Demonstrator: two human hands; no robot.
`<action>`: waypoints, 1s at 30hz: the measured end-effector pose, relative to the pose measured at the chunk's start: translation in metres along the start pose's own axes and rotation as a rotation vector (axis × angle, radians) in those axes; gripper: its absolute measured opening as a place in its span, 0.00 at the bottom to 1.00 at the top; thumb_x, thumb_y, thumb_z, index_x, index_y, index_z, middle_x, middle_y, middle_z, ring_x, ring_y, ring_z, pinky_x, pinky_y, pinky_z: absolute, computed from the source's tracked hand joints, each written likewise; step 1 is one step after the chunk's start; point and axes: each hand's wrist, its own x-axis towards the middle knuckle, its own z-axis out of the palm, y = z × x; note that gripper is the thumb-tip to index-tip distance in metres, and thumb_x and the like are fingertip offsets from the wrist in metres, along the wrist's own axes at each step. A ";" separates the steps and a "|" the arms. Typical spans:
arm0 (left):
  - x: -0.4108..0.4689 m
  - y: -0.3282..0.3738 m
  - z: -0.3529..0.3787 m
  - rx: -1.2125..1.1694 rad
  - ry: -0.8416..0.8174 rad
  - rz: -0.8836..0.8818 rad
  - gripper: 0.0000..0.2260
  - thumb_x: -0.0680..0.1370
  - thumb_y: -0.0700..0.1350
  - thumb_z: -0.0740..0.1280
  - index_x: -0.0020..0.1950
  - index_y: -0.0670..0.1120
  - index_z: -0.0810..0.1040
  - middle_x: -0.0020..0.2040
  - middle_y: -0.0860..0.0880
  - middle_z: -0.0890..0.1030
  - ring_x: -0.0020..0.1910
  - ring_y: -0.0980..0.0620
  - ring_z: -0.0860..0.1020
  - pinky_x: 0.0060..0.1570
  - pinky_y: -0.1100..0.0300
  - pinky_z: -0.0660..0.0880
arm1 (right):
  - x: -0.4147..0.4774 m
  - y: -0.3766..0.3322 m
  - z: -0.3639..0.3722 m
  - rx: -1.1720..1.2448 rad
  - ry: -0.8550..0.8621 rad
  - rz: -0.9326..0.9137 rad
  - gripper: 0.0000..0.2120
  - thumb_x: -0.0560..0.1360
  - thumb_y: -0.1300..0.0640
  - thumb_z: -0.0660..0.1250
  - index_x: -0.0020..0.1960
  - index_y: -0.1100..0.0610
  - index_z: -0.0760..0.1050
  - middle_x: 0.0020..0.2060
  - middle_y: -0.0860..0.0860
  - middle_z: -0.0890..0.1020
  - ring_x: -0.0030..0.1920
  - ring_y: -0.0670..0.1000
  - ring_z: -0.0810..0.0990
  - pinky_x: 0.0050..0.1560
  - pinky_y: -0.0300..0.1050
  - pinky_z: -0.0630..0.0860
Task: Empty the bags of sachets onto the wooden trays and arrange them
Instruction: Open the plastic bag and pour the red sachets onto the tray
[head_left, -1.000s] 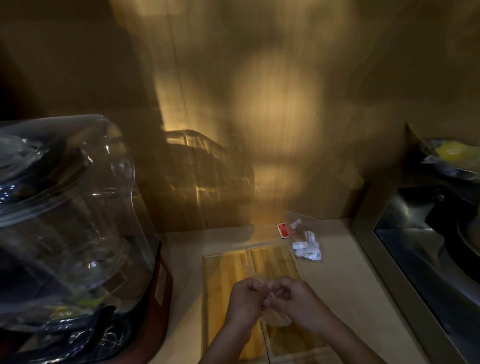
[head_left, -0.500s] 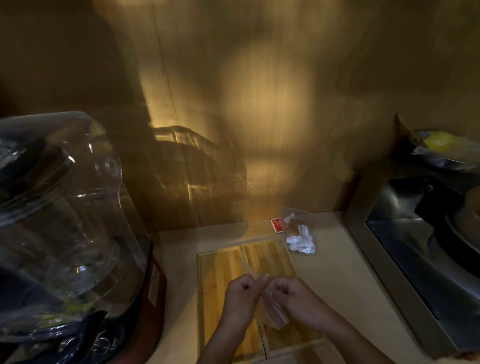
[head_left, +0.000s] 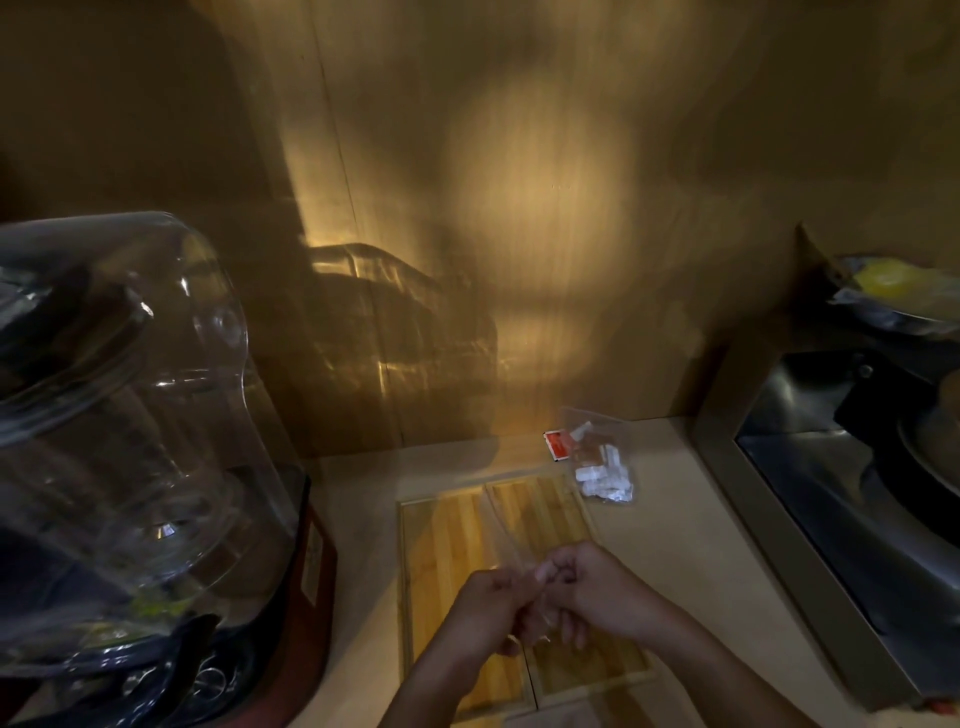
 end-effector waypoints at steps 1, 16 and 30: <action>-0.001 -0.001 -0.002 -0.024 -0.005 0.019 0.16 0.76 0.53 0.65 0.31 0.48 0.75 0.24 0.53 0.76 0.25 0.57 0.71 0.27 0.65 0.66 | 0.000 0.000 0.001 0.015 -0.015 0.000 0.14 0.73 0.70 0.60 0.35 0.55 0.74 0.20 0.47 0.78 0.19 0.43 0.74 0.19 0.36 0.71; -0.004 -0.009 -0.010 0.109 -0.066 -0.034 0.13 0.75 0.38 0.64 0.32 0.47 0.80 0.26 0.53 0.82 0.28 0.60 0.80 0.33 0.65 0.73 | -0.002 -0.003 -0.002 -0.248 -0.190 0.121 0.12 0.75 0.61 0.63 0.32 0.56 0.73 0.19 0.48 0.76 0.18 0.43 0.75 0.19 0.36 0.73; 0.002 -0.013 0.004 0.245 -0.028 0.052 0.08 0.66 0.38 0.65 0.26 0.45 0.73 0.22 0.50 0.71 0.24 0.55 0.69 0.28 0.64 0.67 | -0.022 -0.005 0.001 -0.683 -0.074 -0.129 0.12 0.70 0.57 0.65 0.29 0.54 0.68 0.33 0.35 0.79 0.29 0.43 0.71 0.30 0.33 0.60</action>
